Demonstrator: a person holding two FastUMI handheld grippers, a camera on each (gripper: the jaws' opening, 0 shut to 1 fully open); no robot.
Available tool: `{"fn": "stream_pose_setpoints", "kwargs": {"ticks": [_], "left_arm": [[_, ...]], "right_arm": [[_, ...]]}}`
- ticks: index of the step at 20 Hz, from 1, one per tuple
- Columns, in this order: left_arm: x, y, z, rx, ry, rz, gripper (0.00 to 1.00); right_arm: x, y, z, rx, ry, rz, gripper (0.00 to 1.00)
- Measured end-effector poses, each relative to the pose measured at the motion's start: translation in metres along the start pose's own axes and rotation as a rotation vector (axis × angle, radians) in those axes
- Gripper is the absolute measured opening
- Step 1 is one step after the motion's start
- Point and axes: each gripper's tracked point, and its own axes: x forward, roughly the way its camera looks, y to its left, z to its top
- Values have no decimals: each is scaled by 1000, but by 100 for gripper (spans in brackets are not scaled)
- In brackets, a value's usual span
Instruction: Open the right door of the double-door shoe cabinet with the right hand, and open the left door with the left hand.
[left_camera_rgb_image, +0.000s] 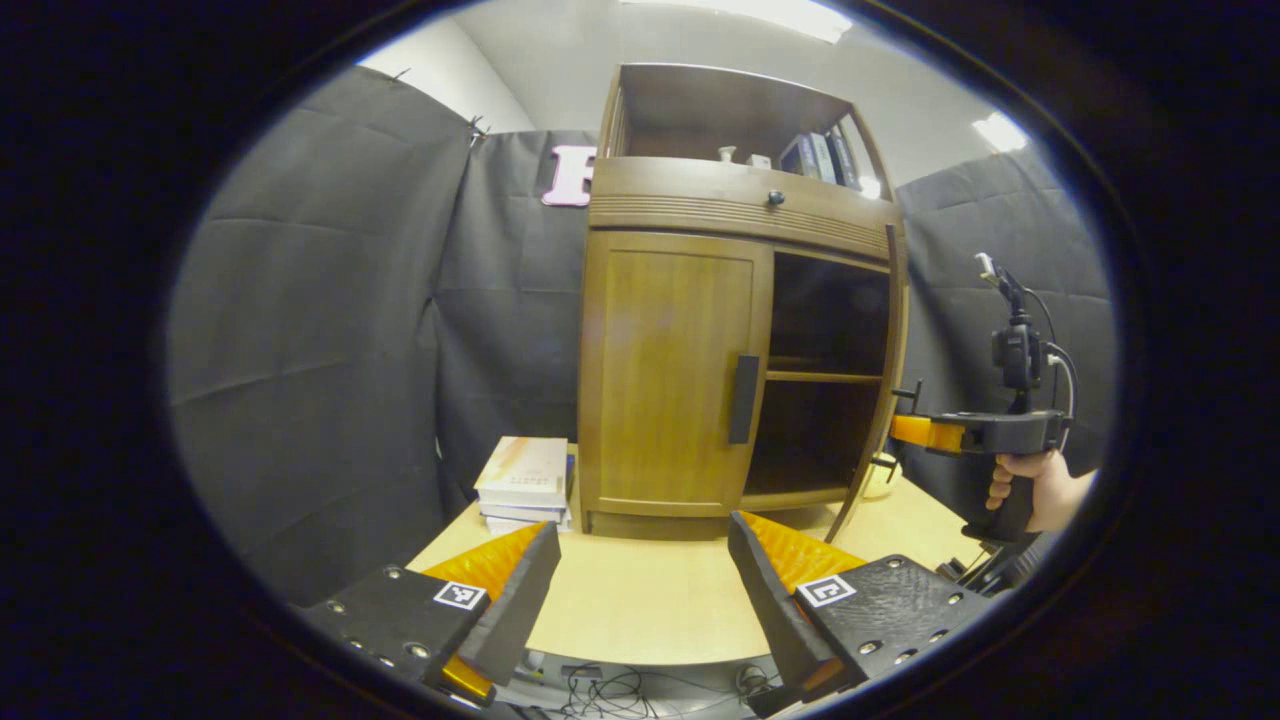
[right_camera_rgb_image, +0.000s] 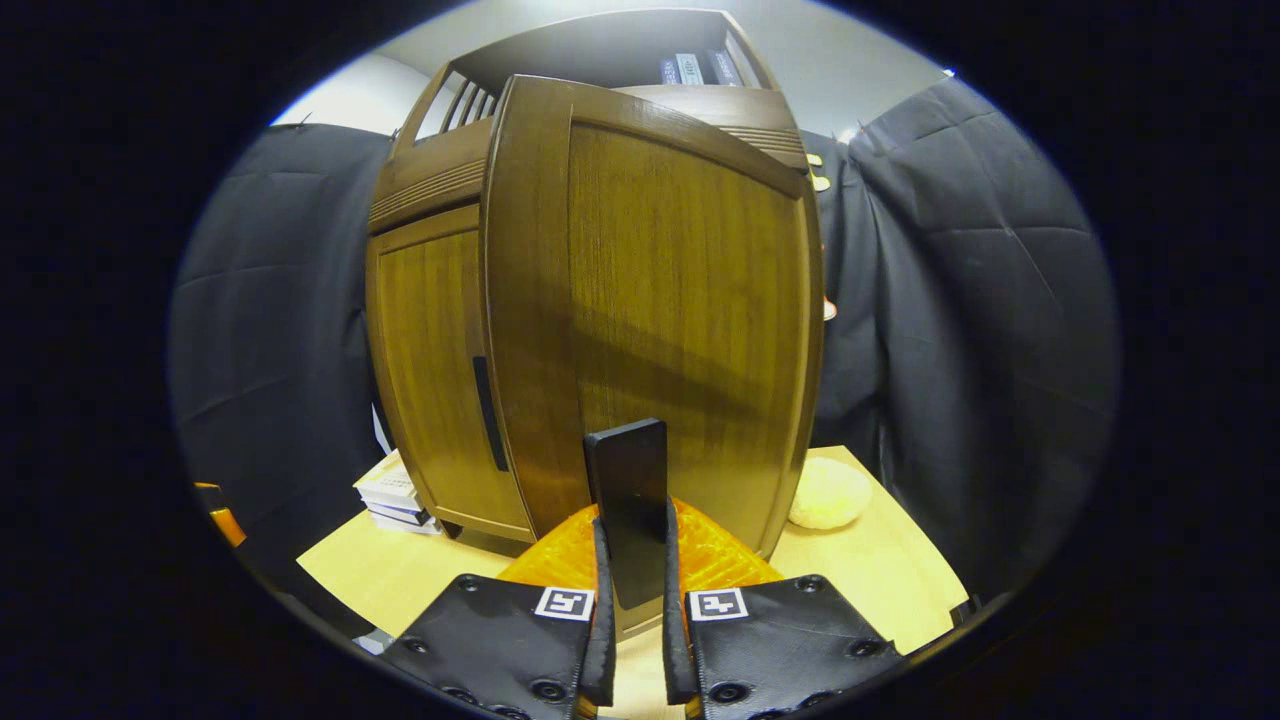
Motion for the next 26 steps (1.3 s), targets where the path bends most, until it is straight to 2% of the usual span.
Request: {"fn": "stream_pose_setpoints", "kwargs": {"ticks": [3, 6, 11, 18, 20, 22, 23, 24, 25, 26], "left_arm": [[4, -12, -1, -2, 4, -43, 98], [9, -24, -4, 0, 7, -86, 98], [16, -44, -10, -13, 14, -146, 99], [33, -64, -13, -20, 33, -214, 96], [40, -78, -20, -24, 43, -231, 96], [43, -88, -25, -26, 52, -246, 98], [46, -92, -26, -24, 54, -250, 98], [49, -95, -27, -21, 52, -251, 98], [52, -97, -25, -20, 49, -250, 99], [56, -98, -24, -20, 48, -247, 98]], "right_arm": [[-14, -16, -2, 25, 7, -30, 22], [-24, -30, -2, 31, -4, -55, 19], [-42, -59, -5, 29, -14, -84, 20], [-57, -109, 9, 12, -73, -138, 19], [-59, -122, 9, 5, -79, -134, 18], [-61, -134, 8, -25, -79, -118, 7], [-63, -139, 10, -46, -85, -104, 6], [-61, -145, 12, -68, -88, -98, 6], [-62, -152, 12, -85, -88, -96, 13], [-62, -157, 13, -88, -92, -92, 13]]}}
